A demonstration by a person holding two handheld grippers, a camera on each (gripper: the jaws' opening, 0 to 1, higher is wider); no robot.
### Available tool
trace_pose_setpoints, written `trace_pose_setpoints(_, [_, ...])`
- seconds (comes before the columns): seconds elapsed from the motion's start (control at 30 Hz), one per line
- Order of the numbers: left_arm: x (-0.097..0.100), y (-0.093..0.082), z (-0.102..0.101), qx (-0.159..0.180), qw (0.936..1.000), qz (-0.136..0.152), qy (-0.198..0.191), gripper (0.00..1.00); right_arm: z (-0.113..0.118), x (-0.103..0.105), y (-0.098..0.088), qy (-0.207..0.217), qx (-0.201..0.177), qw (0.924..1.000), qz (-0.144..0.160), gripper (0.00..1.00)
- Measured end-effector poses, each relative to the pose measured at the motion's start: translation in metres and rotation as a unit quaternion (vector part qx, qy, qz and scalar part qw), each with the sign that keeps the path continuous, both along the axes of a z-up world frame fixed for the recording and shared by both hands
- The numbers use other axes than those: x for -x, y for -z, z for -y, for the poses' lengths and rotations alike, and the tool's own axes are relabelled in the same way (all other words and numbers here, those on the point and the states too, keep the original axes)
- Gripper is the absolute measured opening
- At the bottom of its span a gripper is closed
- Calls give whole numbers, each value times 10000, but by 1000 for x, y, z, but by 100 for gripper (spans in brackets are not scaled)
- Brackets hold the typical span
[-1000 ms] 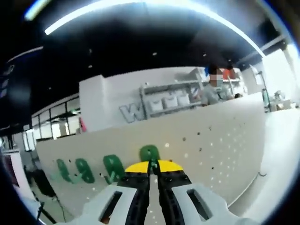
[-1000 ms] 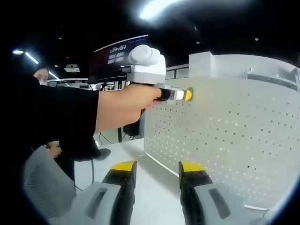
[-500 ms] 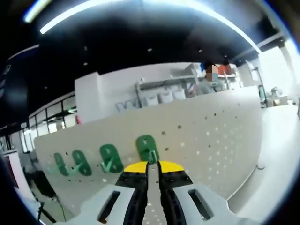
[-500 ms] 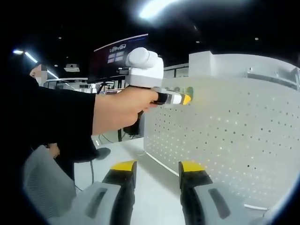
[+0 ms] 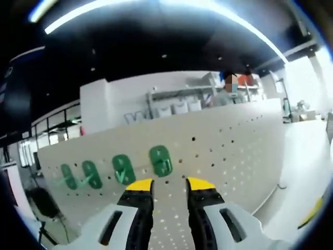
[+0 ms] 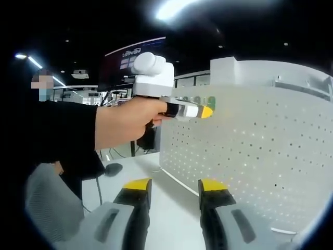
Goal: Insert the hook assembly into the mounting plate slot until the hook locks in place.
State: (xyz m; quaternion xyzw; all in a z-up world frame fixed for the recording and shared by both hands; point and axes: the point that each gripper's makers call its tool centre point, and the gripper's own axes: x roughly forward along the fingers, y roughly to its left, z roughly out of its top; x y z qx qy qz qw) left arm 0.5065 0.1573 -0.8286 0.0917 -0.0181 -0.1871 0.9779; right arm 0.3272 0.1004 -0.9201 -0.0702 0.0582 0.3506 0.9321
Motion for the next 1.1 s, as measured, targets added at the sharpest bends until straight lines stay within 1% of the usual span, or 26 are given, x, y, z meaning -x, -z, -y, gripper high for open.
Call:
trace_pose_setpoints(0.17, [6,-2,-4,60,10000,-15,16,32,-1,0,-1,-12,-3,10000,14,34])
trace_pose_setpoints(0.37, [14,2,-14,228,9996,-151,21,40,-2,1,-1,-36,3,10000,25,34])
trace_pose_setpoints(0.57, [24,5,-23,271,9995,-164,22,44,-3,2,-1,-48,5,10000,35,35])
trace_pose_setpoints(0.7, [31,6,-30,298,9994,-158,51,48,-3,2,-3,-50,-8,10000,60,35])
trace_pose_setpoints(0.8, [38,6,-36,301,9995,-114,68,49,-3,2,-4,-48,-12,10000,73,35])
trace_pose_setpoints(0.97, [48,11,-52,348,9993,-138,24,51,-4,3,-4,-63,-16,9999,93,35])
trace_pose_setpoints(1.1, [58,9,-59,400,9992,-57,34,52,-4,3,-5,-72,-16,9999,99,35])
